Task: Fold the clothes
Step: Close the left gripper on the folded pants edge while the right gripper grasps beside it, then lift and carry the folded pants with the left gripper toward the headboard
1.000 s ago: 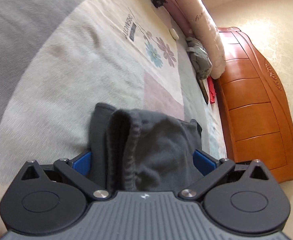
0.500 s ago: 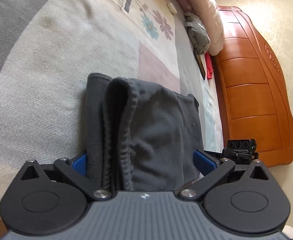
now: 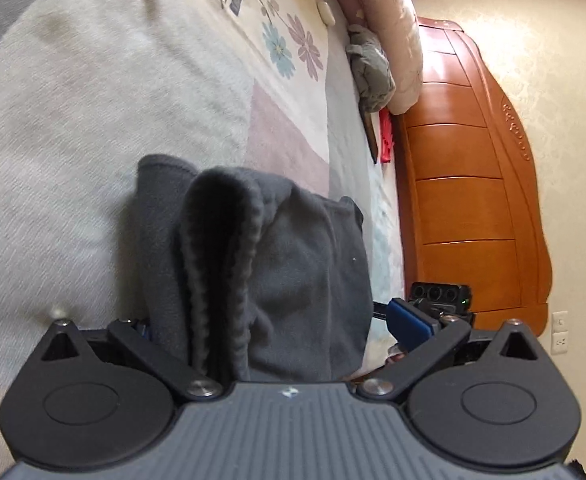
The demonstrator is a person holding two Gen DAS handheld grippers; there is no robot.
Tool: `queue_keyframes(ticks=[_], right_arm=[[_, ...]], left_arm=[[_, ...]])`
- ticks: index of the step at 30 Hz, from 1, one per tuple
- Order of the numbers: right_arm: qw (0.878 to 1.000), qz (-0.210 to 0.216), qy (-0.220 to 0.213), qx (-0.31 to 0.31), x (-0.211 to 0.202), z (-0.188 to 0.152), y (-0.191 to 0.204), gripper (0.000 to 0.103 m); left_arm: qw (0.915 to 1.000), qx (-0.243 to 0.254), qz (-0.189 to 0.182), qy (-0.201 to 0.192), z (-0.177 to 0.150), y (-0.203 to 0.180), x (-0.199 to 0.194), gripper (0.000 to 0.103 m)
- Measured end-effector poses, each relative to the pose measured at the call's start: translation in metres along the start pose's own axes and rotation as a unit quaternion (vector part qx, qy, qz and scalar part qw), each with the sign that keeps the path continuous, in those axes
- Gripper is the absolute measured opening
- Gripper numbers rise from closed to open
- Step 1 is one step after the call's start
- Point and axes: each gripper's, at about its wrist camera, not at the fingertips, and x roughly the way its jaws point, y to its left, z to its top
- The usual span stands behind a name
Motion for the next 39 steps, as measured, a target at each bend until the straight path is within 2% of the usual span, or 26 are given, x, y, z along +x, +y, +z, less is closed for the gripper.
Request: queue_keyframes(ticks=[2, 4, 5, 7, 8, 9, 10, 11, 13, 14, 17, 20, 22, 25, 33, 39], right_arm=[[1.0, -0.004, -0.005, -0.002, 0.001, 0.003, -0.001, 0.103], [1.0, -0.014, -0.008, -0.016, 0.001, -0.001, -0.001, 0.103], [1.0, -0.02, -0.01, -0.023, 0.001, -0.003, -0.001, 0.099], [0.999, -0.031, -0.013, -0.036, 0.0, -0.007, -0.001, 0.089], [0.998, -0.036, -0.014, -0.043, 0.0, -0.009, -0.001, 0.084], [0.998, -0.042, -0.016, -0.05, 0.0, -0.011, -0.001, 0.081], [0.997, -0.047, -0.017, -0.057, 0.0, -0.013, -0.001, 0.08], [0.996, -0.053, -0.019, -0.064, -0.001, -0.015, -0.001, 0.076], [0.996, -0.071, -0.023, -0.053, -0.001, -0.015, -0.007, 0.066], [0.995, -0.08, -0.025, -0.048, -0.001, -0.015, -0.01, 0.056], [0.993, -0.107, -0.031, -0.032, -0.002, -0.015, -0.019, 0.011], [0.993, -0.104, -0.045, -0.028, -0.004, -0.019, -0.019, 0.011], [0.99, -0.125, -0.053, -0.041, -0.001, -0.024, -0.01, 0.011], [0.985, -0.15, -0.061, -0.06, 0.002, -0.029, 0.003, 0.013], [0.981, -0.142, -0.1, -0.081, -0.017, -0.042, 0.029, 0.013], [0.974, -0.15, -0.141, -0.098, -0.047, -0.056, 0.046, 0.013]], left_arm=[[0.9993, 0.029, 0.02, 0.009, 0.004, -0.012, 0.012, 0.102], [0.9992, 0.027, 0.025, 0.012, 0.004, -0.013, 0.012, 0.101], [0.9994, 0.022, 0.024, 0.009, 0.003, -0.01, 0.009, 0.098], [0.9996, 0.012, 0.026, -0.004, 0.0, -0.002, 0.001, 0.082], [0.9995, 0.005, 0.03, -0.011, 0.0, 0.003, -0.002, 0.07], [0.9993, -0.004, 0.033, -0.018, -0.001, 0.009, -0.005, 0.057], [0.999, -0.012, 0.036, -0.024, -0.002, 0.015, -0.007, 0.05], [0.9983, -0.023, 0.044, -0.03, -0.003, 0.022, -0.009, 0.03], [0.9978, -0.038, 0.037, -0.039, -0.007, 0.031, -0.011, 0.029], [0.9978, -0.032, 0.042, -0.041, -0.008, 0.029, -0.011, 0.03], [0.9967, -0.004, 0.068, -0.043, -0.009, 0.017, -0.008, 0.03], [0.9951, 0.009, 0.089, -0.042, -0.009, 0.008, -0.005, 0.03], [0.9938, 0.022, 0.1, -0.042, -0.01, 0.0, -0.003, 0.026], [0.9917, 0.039, 0.115, -0.042, -0.011, -0.011, -0.002, 0.026], [0.9885, 0.097, 0.108, -0.043, -0.008, -0.055, -0.007, 0.025], [0.982, 0.158, 0.102, -0.021, 0.004, -0.104, 0.017, 0.025]])
